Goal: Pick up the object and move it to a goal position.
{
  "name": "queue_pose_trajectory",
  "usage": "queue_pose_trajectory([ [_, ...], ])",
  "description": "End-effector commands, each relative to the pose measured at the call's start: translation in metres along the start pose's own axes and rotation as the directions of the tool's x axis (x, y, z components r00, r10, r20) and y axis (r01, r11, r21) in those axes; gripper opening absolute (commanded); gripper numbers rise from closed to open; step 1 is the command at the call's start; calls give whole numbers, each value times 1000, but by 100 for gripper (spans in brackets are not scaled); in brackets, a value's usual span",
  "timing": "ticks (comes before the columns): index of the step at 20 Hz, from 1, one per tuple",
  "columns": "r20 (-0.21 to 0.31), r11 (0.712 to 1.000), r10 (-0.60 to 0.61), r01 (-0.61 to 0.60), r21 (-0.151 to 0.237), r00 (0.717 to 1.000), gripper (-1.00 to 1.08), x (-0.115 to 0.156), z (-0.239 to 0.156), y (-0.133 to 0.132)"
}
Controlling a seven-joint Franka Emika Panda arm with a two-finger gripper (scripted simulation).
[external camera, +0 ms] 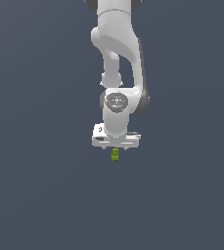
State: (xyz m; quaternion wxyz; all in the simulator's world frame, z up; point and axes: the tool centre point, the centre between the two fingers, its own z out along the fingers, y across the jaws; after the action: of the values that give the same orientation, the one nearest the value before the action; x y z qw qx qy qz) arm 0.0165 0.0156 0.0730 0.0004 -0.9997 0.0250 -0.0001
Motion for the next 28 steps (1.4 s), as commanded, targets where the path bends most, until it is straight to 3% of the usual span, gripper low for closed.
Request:
queue_pose_trajectory([
  [1, 0, 1000, 6, -6, -1, 1000, 100, 0, 8, -2],
  [8, 1, 1000, 6, -6, -1, 1000, 100, 0, 12, -3],
  [23, 0, 1000, 7, -7, -1, 1000, 100, 0, 61, -3],
  [24, 0, 1000, 7, -7, -1, 1000, -100, 0, 61, -3],
  [28, 0, 1000, 7, -7, -1, 1000, -100, 0, 61, -3],
])
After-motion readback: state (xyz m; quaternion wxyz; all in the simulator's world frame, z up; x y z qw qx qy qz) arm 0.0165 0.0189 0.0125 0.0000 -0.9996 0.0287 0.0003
